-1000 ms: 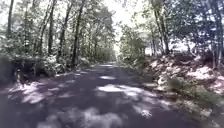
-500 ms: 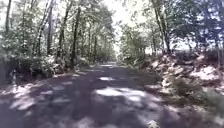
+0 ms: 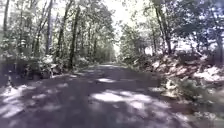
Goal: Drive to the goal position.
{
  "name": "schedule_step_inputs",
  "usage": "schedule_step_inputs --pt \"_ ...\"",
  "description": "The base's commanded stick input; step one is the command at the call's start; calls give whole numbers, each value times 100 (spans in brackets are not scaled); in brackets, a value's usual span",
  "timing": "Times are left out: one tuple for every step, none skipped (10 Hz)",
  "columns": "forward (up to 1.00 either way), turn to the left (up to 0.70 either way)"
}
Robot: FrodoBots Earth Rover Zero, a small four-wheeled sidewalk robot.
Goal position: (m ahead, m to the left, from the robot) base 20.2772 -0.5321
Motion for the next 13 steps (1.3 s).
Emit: schedule_step_inputs --pt "45 0" --pt "45 0" --pt "45 0" --pt "45 0" --pt "45 0" --pt "45 0" --pt "45 0" --pt "45 0" --pt "45 0" --pt "45 0" --pt "45 0" --pt "45 0" --pt "45 -12"
